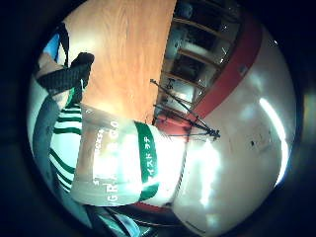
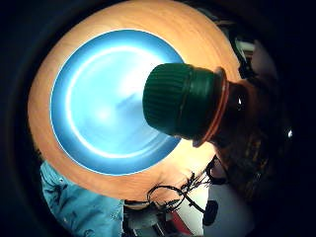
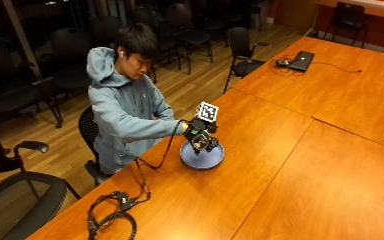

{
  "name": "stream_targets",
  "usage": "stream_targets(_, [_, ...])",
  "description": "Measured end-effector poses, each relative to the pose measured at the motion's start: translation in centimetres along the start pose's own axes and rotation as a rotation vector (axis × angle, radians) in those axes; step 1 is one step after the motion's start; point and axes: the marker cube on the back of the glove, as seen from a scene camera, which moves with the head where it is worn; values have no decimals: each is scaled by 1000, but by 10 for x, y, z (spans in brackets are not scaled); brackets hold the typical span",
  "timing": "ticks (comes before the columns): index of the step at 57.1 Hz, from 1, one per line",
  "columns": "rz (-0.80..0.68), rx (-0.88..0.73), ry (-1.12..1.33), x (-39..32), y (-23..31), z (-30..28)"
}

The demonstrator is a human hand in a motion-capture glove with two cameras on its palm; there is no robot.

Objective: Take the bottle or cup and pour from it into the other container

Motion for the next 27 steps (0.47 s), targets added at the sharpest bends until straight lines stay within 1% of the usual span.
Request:
stream_targets(2, [-21,-7,86,7,2,4])
stream_targets(5, [-26,-6,127,15,3,6])
stream_targets(8, [-49,4,107,8,2,3])
stream_targets(12, [-37,-1,95,-6,-1,-2])
stream_targets(16, [-12,-8,123,6,1,2])
stream_targets(21, [-23,5,66,-5,1,0])
stream_targets(27, [-26,3,67,10,7,6])
